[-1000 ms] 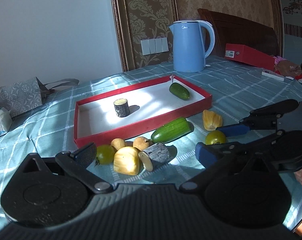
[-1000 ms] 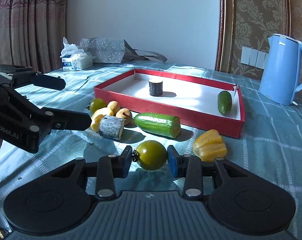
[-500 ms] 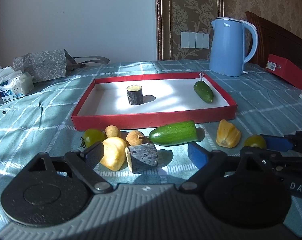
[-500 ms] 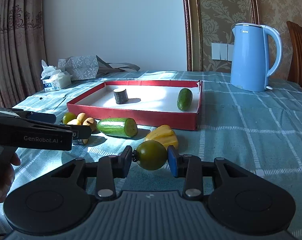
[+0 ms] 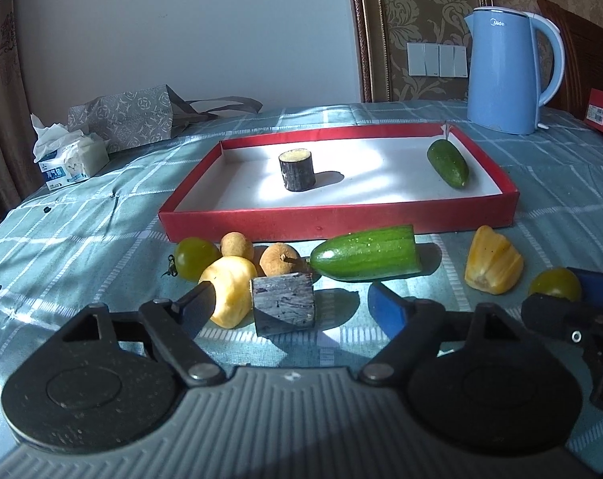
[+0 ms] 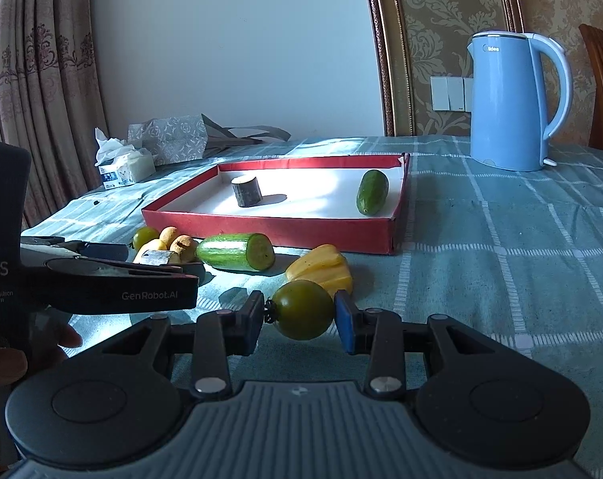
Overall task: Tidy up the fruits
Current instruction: 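Grasp the grey wood block with the left tool while the right tool holds the tomato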
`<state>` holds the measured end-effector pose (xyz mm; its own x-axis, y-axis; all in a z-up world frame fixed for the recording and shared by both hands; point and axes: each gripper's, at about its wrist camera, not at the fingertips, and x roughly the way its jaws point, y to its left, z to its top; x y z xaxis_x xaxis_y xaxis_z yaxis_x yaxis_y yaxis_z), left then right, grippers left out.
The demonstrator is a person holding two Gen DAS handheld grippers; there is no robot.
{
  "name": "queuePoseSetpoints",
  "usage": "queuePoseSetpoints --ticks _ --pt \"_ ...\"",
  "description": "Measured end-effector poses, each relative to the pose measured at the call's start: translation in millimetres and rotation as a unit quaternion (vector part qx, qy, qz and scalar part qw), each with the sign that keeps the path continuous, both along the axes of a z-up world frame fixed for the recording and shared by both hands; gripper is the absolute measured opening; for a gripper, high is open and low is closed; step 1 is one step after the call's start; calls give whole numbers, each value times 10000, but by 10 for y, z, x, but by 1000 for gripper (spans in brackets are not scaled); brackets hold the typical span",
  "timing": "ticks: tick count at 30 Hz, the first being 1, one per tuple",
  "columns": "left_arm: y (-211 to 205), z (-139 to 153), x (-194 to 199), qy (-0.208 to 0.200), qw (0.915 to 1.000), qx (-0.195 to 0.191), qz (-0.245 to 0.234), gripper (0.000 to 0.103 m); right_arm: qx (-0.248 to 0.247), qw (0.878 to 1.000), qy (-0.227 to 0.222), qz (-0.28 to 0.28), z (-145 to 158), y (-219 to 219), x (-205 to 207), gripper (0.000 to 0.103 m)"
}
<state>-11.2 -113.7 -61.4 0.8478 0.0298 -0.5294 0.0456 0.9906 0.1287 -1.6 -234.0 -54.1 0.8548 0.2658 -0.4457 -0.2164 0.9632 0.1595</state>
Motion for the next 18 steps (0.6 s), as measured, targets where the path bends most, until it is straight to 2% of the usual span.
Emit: queuePoseSetpoints --ticks 2,3,6,8,12,18 --pt "39 -21 31 69 9999 -129 82 64 6 10000 25 31 -5 -9 14 37" --pt "43 -21 30 29 9999 -112 114 64 13 10000 33 46 -6 -10 20 37" --pt "53 -9 38 20 9999 -106 97 51 56 10000 30 61 -11 -21 32 37" --pt "85 10 35 13 9998 -120 138 36 82 9999 35 56 -15 -20 44 37" --pt "128 25 17 88 9997 -215 -5 30 107 9999 37 51 -19 -15 53 37" --pt "144 43 -45 217 9987 -360 -281 30 113 9999 59 68 -20 3 67 37"
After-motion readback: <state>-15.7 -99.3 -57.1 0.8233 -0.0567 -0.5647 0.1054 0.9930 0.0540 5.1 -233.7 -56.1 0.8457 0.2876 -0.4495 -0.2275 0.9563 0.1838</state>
